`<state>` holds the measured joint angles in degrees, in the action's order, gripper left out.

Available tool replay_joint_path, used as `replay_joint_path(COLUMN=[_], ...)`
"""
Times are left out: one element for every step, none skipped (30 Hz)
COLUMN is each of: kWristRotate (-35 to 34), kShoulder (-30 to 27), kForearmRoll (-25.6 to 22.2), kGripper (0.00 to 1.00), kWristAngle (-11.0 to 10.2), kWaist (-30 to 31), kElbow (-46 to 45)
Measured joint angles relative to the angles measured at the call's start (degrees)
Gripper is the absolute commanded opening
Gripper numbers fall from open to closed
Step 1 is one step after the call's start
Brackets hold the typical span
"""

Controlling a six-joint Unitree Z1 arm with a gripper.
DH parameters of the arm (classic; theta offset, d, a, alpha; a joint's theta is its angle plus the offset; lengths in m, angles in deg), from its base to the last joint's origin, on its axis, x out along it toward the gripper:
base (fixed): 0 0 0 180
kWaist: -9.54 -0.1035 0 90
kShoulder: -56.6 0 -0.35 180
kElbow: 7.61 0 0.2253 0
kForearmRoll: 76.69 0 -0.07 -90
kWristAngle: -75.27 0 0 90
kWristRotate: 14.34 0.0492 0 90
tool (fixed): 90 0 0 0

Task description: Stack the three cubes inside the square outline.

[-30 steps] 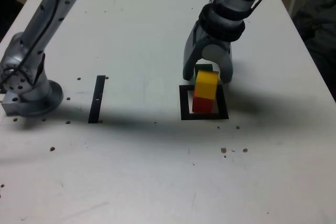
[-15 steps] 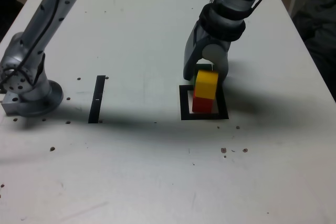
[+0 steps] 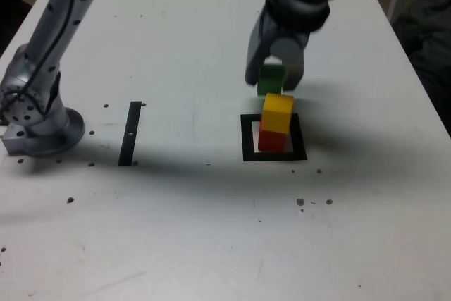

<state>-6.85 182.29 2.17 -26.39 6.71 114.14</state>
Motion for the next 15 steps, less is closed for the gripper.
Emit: replay_joint_path(kWristRotate=[0.03, 0.07, 0.08, 0.13, 0.16, 0.18, 0.19, 0.19, 0.19, 0.2, 0.2, 0.2, 0.2, 0.2, 0.2], kShoulder=[-0.6, -1.09, -1.51, -1.97, -2.39, -2.88, -3.45, -4.0, -4.43, -4.8, -5.1, -5.32, -5.47, -5.57, -5.65], kForearmRoll=[-0.47, -0.93, -1.42, -1.96, -2.35, -2.63, -2.99, -3.46, -3.94, -4.4, -4.82, -5.27, -5.68, -5.93, -6.06], kGripper=[0.24, 0.24, 0.24, 0.24, 0.24, 0.24, 0.24, 0.24, 0.24, 0.24, 0.24, 0.24, 0.24, 0.24, 0.24], kWristAngle=[-0.48, -0.98, -1.41, -1.75, -1.96, -2.13, -2.26, -2.33, -2.34, -2.34, -2.32, -2.13, -1.73, -1.26, -0.84], kWaist=[0.0, 0.0, 0.0, 0.0, 0.0, 0.01, 0.07, 0.22, 0.4, 0.66, 0.98, 1.37, 1.82, 2.26, 2.63], kElbow=[0.25, 0.41, 0.6, 0.87, 1.11, 1.27, 1.43, 1.66, 1.99, 2.34, 2.69, 3.1, 3.63, 4.02, 4.21])
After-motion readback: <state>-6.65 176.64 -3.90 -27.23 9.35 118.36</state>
